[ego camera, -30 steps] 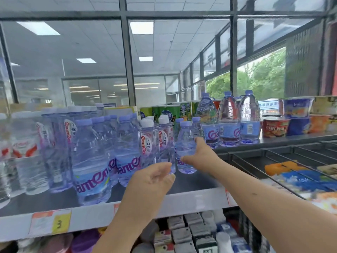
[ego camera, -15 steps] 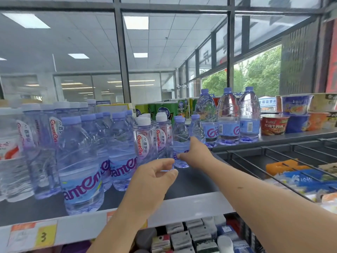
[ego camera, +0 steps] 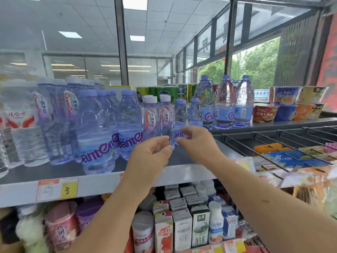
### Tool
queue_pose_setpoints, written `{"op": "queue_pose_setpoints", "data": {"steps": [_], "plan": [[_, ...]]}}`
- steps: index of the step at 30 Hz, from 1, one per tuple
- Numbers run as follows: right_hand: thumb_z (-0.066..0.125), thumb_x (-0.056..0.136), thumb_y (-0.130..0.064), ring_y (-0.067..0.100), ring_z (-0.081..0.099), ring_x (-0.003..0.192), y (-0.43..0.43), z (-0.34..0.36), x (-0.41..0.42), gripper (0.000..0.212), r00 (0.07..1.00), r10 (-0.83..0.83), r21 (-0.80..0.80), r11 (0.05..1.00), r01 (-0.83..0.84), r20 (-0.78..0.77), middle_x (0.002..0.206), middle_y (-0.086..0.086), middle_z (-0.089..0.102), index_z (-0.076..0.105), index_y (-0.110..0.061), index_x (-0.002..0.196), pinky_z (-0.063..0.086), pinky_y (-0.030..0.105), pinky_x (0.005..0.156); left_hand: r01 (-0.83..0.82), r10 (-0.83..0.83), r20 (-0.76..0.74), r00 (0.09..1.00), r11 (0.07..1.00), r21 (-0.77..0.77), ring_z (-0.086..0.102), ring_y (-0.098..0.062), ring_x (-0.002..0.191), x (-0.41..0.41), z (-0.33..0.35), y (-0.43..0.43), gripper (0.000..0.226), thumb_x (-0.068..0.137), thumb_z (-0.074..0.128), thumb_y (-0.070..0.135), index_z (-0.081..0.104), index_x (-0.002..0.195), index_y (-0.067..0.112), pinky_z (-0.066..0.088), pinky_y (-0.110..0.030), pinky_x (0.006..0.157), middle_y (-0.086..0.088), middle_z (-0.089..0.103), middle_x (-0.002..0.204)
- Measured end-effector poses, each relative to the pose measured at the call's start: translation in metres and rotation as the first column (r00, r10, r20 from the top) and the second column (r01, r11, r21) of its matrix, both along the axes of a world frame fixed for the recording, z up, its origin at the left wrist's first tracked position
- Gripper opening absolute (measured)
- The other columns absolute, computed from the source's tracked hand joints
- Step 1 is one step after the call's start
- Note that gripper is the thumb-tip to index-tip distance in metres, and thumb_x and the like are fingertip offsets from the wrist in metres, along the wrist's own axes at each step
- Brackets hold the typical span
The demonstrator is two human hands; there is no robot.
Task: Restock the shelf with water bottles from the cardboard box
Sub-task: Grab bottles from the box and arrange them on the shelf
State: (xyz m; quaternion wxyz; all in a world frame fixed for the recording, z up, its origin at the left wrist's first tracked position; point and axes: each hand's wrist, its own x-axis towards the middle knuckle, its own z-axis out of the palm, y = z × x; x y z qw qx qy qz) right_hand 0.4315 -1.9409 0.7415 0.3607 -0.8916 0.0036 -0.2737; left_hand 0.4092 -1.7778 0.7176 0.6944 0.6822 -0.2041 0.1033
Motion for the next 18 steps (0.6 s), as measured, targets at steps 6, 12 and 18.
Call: {"op": "queue_pose_setpoints", "data": {"steps": [6, 12, 18], "plan": [[0.067, 0.088, -0.028, 0.006, 0.063, 0.101, 0.048, -0.029, -0.091, 0.030, 0.997, -0.010, 0.039, 0.999, 0.007, 0.082, 0.107, -0.006, 0.071, 0.071, -0.023, 0.118, 0.048, 0.024, 0.090, 0.086, -0.086, 0.004, 0.996, 0.996, -0.036, 0.071, -0.022, 0.099, -0.037, -0.042, 0.039, 0.025, 0.093, 0.066, 0.011, 0.070, 0.096, 0.036, 0.059, -0.041, 0.087, 0.016, 0.075, 0.091], [0.068, 0.089, -0.033, -0.006, 0.062, 0.097, 0.079, -0.127, -0.168, 0.026, 0.991, 0.049, 0.114, 0.993, -0.035, -0.121, 0.104, -0.017, 0.068, 0.071, -0.034, 0.114, 0.048, 0.013, 0.081, 0.091, -0.090, -0.068, 0.994, 0.996, 0.003, 0.071, -0.003, 0.092, -0.080, -0.137, 0.077, 0.025, 0.093, 0.065, 0.015, 0.071, 0.096, 0.039, 0.055, -0.029, 0.085, 0.022, 0.074, 0.096], [0.066, 0.092, -0.031, -0.011, 0.061, 0.095, 0.087, -0.265, -0.215, 0.027, 0.894, 0.161, 0.234, 0.970, -0.065, -0.418, 0.107, -0.021, 0.066, 0.069, -0.034, 0.119, 0.047, 0.002, 0.069, 0.051, -0.003, -0.345, 0.939, 0.990, 0.131, 0.068, -0.012, 0.099, -0.133, -0.273, 0.087, 0.025, 0.093, 0.066, 0.027, 0.070, 0.098, 0.052, 0.055, -0.039, 0.086, 0.011, 0.073, 0.108]]}}
